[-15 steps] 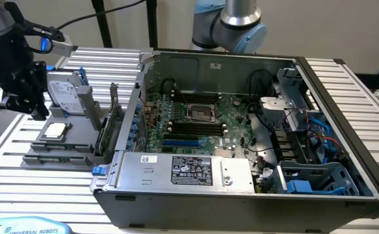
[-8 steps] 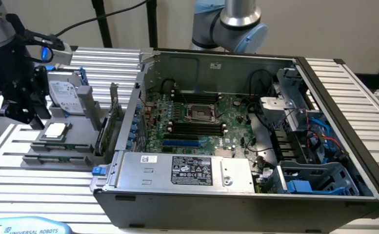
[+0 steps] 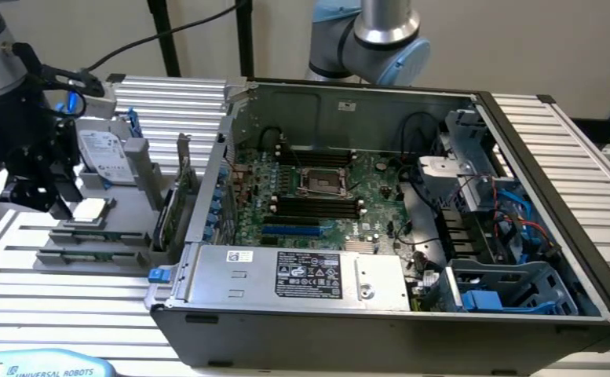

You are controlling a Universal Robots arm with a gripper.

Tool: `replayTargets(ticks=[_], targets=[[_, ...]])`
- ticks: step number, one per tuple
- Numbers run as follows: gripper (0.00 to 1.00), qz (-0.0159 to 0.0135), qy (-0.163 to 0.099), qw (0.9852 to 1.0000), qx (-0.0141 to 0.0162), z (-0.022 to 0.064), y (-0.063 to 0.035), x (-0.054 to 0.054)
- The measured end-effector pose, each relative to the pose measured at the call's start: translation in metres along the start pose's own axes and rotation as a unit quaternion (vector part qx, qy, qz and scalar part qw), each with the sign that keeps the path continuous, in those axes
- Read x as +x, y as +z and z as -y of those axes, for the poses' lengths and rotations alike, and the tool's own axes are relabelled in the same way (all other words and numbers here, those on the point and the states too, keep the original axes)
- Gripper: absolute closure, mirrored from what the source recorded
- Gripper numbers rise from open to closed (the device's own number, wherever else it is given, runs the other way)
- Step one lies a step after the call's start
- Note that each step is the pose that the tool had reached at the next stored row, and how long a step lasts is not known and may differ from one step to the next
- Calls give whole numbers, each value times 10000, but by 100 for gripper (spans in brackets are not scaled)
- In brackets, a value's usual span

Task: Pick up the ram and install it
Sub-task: 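Pick up the ram and move it above insertion slot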

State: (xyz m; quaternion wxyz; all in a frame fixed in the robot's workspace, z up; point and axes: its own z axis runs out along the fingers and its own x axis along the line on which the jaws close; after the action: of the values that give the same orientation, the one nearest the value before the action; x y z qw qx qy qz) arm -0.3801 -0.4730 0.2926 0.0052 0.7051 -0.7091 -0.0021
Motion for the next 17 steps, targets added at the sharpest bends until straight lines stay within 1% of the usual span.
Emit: replayTargets(ticks=[5,17], targets=[[64,0,1,10000,0,-10,91,28],[64,0,0,10000,1,-15,310,31]])
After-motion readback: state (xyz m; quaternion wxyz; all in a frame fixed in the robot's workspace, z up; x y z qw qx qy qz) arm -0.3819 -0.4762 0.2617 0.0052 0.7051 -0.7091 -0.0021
